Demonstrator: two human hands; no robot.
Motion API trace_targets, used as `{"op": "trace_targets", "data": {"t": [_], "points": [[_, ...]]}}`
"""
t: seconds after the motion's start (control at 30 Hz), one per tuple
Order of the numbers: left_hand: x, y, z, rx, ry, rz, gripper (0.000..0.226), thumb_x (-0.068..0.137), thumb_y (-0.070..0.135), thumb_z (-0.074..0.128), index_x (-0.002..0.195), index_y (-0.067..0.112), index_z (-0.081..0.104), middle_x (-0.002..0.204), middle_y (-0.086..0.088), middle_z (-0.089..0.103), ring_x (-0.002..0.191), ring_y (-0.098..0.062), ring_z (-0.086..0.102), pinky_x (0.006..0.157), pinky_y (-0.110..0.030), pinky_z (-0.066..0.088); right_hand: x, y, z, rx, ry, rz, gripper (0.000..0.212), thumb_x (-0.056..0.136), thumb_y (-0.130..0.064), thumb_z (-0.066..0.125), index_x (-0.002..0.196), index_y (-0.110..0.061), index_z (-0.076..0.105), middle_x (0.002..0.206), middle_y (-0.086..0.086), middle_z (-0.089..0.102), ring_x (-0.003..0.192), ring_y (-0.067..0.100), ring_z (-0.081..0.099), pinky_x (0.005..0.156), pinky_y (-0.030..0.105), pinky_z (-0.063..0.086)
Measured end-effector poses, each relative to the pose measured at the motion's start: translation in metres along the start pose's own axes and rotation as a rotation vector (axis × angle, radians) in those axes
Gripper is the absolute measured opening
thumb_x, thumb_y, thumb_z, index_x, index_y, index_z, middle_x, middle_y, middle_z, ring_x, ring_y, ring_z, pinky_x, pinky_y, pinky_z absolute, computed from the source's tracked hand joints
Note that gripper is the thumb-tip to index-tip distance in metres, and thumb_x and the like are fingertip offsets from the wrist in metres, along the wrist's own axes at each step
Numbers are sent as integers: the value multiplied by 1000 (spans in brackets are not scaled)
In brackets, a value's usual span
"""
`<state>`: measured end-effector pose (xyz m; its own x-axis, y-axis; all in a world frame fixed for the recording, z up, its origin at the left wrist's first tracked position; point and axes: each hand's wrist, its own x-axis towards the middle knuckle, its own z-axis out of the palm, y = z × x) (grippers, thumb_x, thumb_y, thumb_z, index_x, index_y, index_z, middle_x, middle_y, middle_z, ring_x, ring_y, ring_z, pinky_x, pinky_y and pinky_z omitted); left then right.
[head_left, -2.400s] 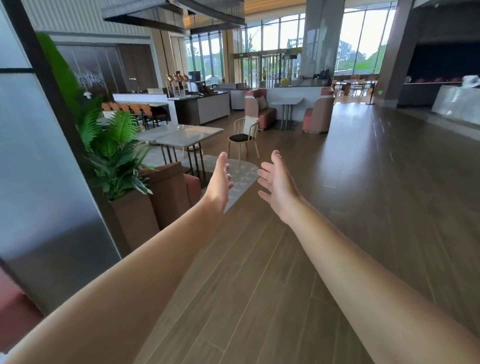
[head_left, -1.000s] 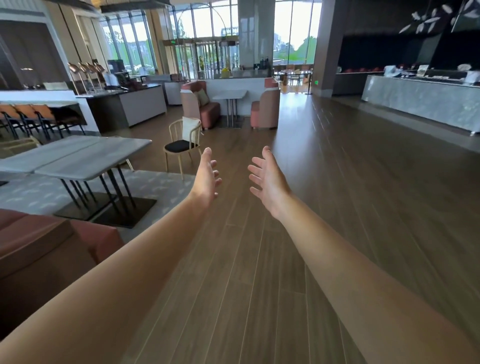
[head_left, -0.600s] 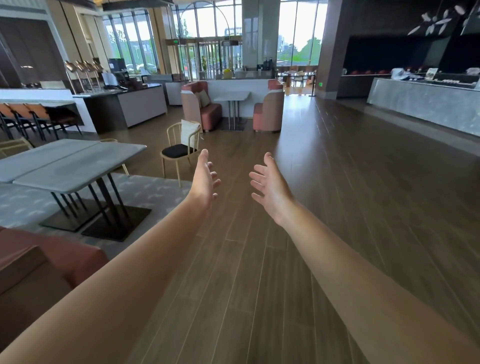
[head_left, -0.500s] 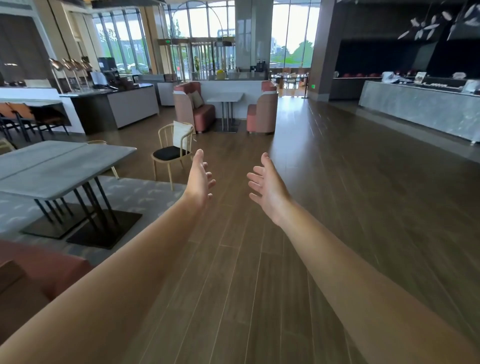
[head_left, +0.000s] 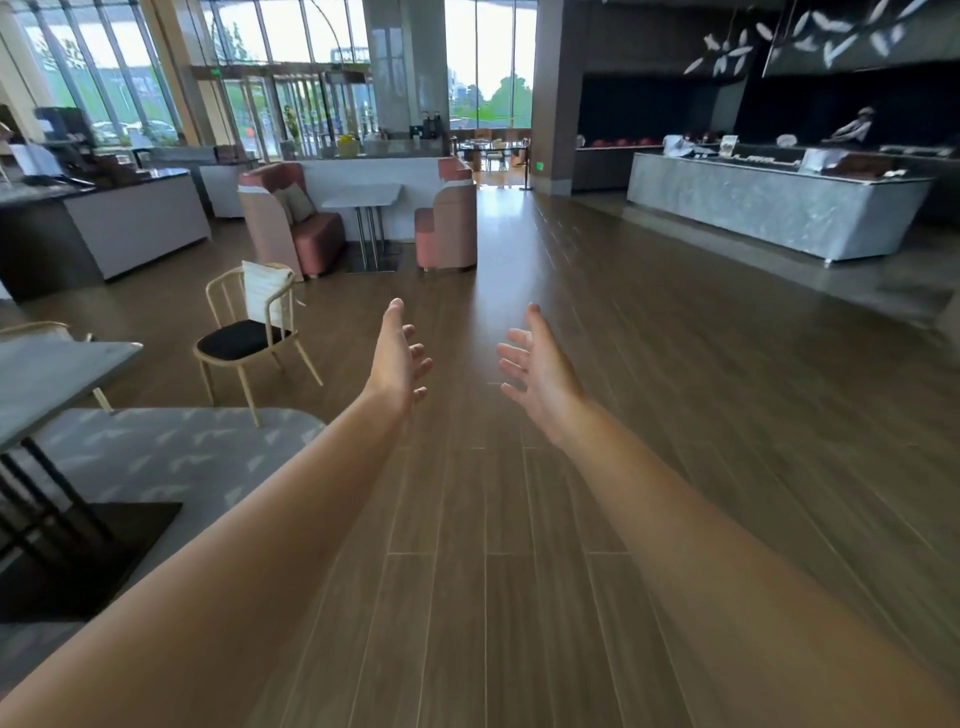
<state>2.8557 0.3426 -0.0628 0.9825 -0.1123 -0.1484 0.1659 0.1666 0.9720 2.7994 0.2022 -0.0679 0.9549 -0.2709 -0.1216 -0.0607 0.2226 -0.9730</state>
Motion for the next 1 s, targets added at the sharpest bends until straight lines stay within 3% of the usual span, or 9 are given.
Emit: {"op": "trace_targets", "data": {"t": [0.2, 0.5, 1.0], "points": [[111, 9, 48, 16, -21, 18, 60, 100, 62, 32, 141, 21, 48, 140, -8, 52, 119, -23, 55, 112, -51, 35, 121, -16, -21, 4, 28, -39, 67, 101, -63, 29, 149, -18, 43, 151, 5, 48, 138, 20, 45, 109, 40, 35], [284, 35, 127, 68, -6, 69, 65, 102, 61, 30, 150, 18, 43, 149, -8, 48, 133, -24, 50, 113, -48, 33, 326, -63, -47, -22, -45, -63, 66, 101, -63, 27, 146, -18, 47, 150, 5, 49, 139, 21, 44, 112, 42, 33], [564, 42, 85, 45, 122, 33, 64, 104, 59, 25, 151, 17, 39, 153, -12, 44, 134, -27, 49, 118, -53, 28, 598, -43, 50, -93, -198, 10, 65, 102, -61, 29, 147, -17, 45, 150, 4, 49, 134, 19, 46, 107, 39, 35]]}}
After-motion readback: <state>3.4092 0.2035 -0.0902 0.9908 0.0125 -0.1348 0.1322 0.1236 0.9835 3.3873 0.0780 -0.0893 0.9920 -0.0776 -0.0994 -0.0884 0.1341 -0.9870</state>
